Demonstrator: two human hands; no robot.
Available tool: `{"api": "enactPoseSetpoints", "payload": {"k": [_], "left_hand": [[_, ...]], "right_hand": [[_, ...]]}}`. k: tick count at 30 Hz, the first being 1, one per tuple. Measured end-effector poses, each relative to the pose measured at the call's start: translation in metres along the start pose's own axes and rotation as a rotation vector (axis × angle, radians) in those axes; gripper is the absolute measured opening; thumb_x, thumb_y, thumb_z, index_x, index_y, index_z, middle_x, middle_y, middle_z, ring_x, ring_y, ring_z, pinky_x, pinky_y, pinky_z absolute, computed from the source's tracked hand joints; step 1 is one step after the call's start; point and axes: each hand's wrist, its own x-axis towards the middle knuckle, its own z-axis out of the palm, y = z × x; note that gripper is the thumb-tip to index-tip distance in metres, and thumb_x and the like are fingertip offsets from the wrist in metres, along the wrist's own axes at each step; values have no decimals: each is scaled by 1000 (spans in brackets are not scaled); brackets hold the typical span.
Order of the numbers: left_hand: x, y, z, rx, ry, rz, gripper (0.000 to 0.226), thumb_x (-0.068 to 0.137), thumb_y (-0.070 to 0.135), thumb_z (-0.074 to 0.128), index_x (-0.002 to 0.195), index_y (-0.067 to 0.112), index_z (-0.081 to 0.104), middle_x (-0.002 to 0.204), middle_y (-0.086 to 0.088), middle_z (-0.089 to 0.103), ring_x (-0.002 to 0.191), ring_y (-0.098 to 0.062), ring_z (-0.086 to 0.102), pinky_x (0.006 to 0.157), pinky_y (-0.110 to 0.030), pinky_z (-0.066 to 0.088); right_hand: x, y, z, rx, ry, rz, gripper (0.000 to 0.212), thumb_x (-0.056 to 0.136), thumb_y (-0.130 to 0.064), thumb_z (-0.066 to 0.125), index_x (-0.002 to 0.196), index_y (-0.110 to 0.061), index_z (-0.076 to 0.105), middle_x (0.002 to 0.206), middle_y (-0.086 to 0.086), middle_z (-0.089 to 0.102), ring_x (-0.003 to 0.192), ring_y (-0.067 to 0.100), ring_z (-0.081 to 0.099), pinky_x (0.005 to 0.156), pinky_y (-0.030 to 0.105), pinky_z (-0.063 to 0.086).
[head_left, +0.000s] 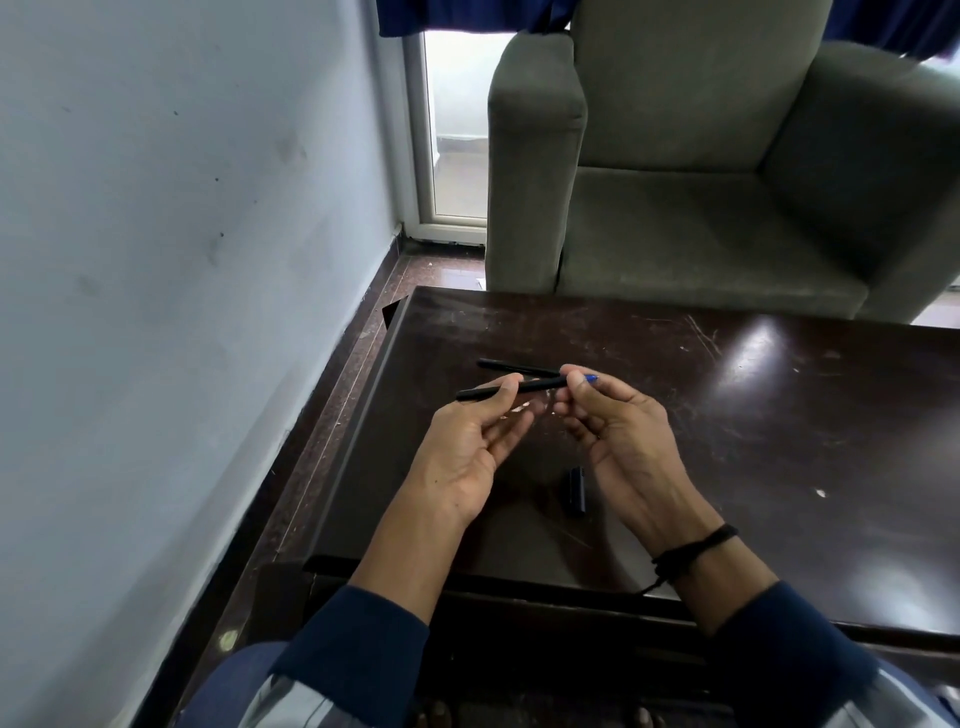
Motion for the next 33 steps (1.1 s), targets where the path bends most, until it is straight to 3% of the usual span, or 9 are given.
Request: {"api": "enactPoseSetpoints", "payload": {"k": [8, 12, 15, 17, 20, 25, 30, 33], "left_hand": [[-5, -6, 4, 483, -73, 73, 21, 96, 21, 68, 112, 10, 74, 103, -6, 79, 98, -23, 75, 87, -31, 60], [-5, -4, 1, 539, -39, 99, 18, 97, 22, 66, 109, 11, 75, 100, -5, 79, 98, -24, 75, 87, -31, 60], [-3, -2, -1, 532, -3, 100, 17, 98, 20, 65, 107, 11, 76, 98, -5, 79, 99, -26, 74, 87, -32, 61], [-2, -1, -2, 526, 7, 99, 17, 98, 20, 64, 107, 11, 76, 98, -6, 79, 100, -27, 74, 86, -31, 61], [-2, -1, -2, 528, 11, 97, 17, 99, 19, 63, 107, 10, 75, 98, -7, 79, 100, -27, 74, 86, -31, 61], [-2, -2, -3, 530, 10, 97, 16, 99, 18, 62, 106, 11, 75, 98, -6, 79, 100, -27, 74, 87, -33, 61], [-2, -1, -3, 523, 14, 106, 16, 99, 18, 63, 106, 10, 76, 98, -8, 79, 95, -25, 75, 83, -30, 61], [-3, 0, -4, 519, 15, 107, 16, 99, 18, 63, 106, 10, 75, 98, -8, 79, 94, -23, 75, 82, -28, 61]], "right_hand": [[13, -22, -18, -75, 233, -183, 20, 100, -27, 65, 84, -15, 65, 79, 2, 69, 61, 10, 65, 51, 19, 49], [24, -46, -43, -386, 275, -203, 24, 95, -31, 73, 88, -9, 71, 64, 1, 58, 48, 7, 51, 44, 18, 42], [30, -52, -66, -815, 264, -166, 29, 89, -42, 76, 76, -17, 73, 55, -9, 63, 50, 7, 58, 56, 31, 52], [36, -51, -79, -1094, 326, -122, 33, 84, -55, 75, 77, -23, 74, 67, -7, 71, 68, 17, 69, 74, 41, 59], [38, -52, -85, -1372, 372, 2, 36, 85, -61, 72, 93, -25, 74, 88, 2, 73, 85, 29, 69, 77, 34, 53], [30, -52, -83, -1553, 342, 125, 34, 90, -52, 71, 108, -23, 72, 96, 8, 59, 103, 37, 64, 80, 34, 44], [29, -51, -79, -1601, 303, 145, 39, 92, -52, 69, 115, -22, 71, 115, 13, 69, 106, 36, 64, 79, 34, 44], [29, -51, -77, -1595, 296, 130, 34, 93, -51, 68, 109, -22, 73, 102, 10, 65, 93, 32, 59, 79, 34, 44]]}}
